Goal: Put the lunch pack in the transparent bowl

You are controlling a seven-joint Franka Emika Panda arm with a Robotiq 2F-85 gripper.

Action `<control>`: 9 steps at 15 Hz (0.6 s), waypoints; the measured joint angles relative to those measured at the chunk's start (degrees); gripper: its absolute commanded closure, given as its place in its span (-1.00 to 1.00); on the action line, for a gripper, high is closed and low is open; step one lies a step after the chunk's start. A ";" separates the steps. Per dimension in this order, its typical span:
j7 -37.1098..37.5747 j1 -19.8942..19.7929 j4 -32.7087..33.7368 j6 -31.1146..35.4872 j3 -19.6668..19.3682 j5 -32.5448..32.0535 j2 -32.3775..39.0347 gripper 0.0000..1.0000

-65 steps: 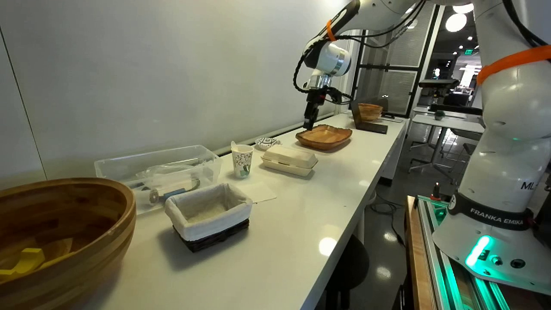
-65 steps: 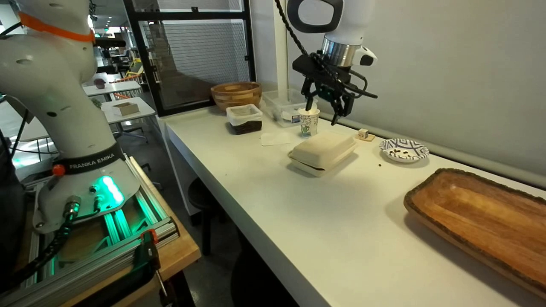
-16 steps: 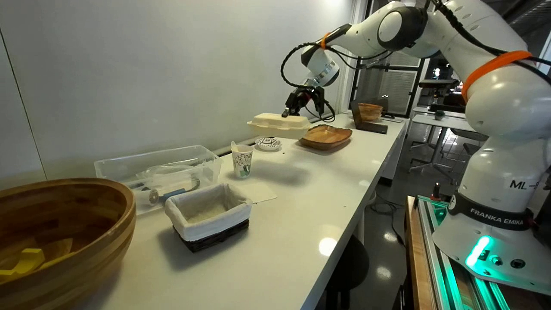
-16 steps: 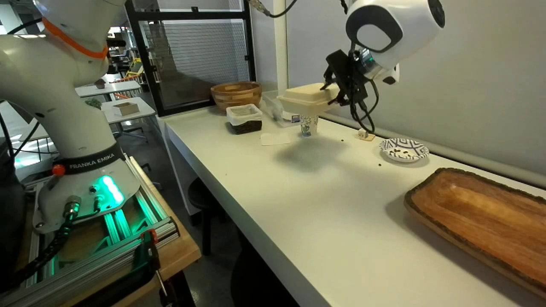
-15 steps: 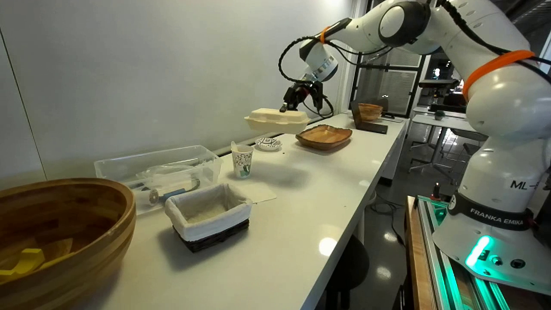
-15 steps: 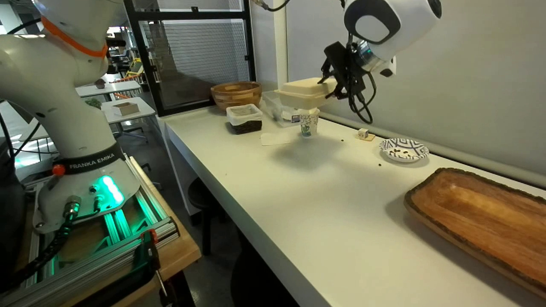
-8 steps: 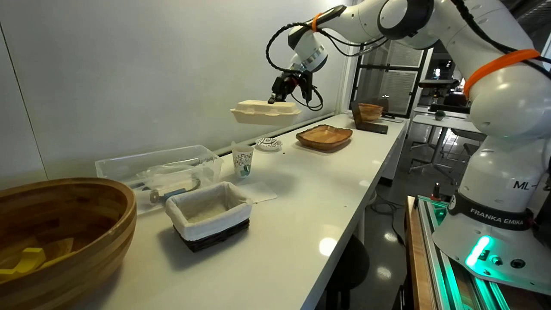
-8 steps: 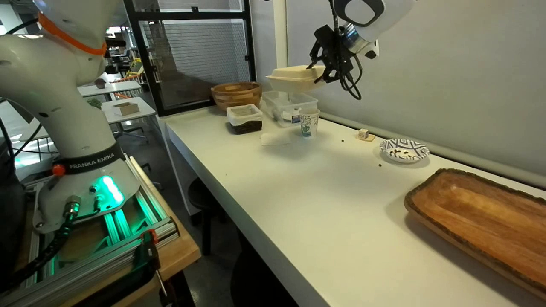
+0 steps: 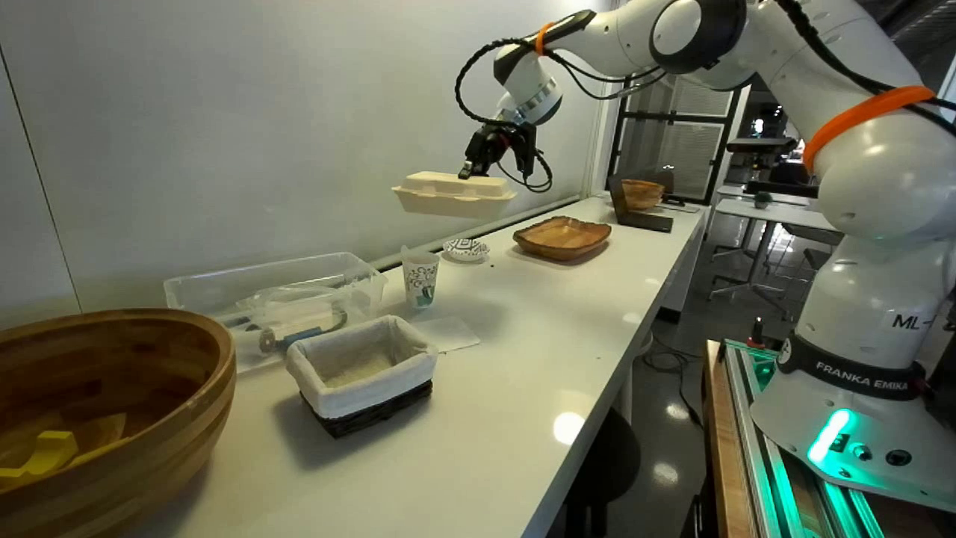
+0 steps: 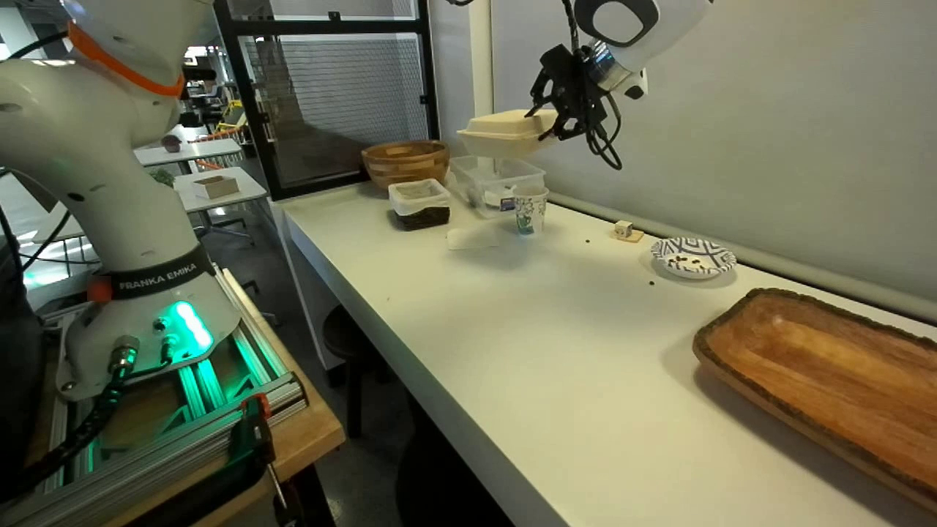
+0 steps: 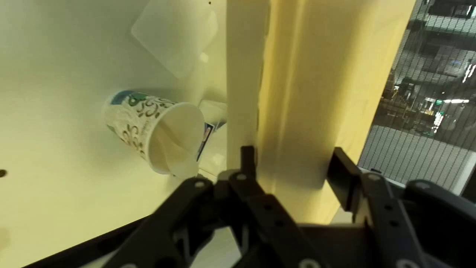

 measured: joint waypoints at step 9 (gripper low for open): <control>0.64 17.41 21.09 -0.92 1.15 -4.01 15.36 0.48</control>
